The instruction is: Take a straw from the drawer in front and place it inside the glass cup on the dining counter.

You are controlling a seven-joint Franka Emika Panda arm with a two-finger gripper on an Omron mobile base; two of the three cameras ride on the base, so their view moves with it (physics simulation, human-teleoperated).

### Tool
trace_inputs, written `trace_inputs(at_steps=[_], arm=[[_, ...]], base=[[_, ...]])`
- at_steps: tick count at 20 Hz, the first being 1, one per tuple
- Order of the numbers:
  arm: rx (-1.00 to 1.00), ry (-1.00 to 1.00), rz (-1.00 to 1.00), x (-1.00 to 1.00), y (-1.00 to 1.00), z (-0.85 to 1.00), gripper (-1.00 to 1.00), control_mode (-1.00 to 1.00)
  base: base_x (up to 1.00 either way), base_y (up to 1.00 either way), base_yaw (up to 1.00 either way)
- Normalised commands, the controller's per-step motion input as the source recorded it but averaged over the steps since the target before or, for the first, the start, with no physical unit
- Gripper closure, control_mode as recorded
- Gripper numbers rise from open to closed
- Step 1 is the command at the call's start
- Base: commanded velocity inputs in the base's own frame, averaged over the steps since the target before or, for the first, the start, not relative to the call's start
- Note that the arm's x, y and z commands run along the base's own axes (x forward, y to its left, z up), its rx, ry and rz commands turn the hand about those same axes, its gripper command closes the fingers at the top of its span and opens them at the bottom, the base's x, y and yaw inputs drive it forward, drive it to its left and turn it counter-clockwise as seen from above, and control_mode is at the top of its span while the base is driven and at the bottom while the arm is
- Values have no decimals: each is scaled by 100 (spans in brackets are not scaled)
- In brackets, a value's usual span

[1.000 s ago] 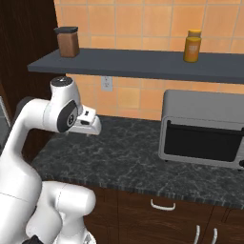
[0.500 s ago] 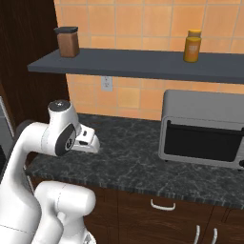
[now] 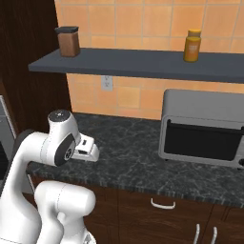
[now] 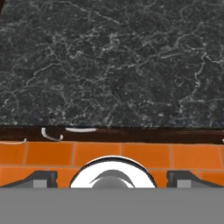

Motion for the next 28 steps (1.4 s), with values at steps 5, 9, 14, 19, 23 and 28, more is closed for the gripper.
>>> trace_inputs(at_steps=[5,9,14,19,23,28], arm=[[0,0,0,0,0,0,-100,100],[0,0,0,0,0,0,-100,100],[0,0,0,0,0,0,-100,100],[0,0,0,0,0,0,-100,100],[0,0,0,0,0,0,-100,100],[0,0,0,0,0,0,-100,100]], base=[[-15,-32,0],[-16,-49,0],[-24,-48,1],[-35,-52,4],[-37,-47,4],[-29,-41,3]])
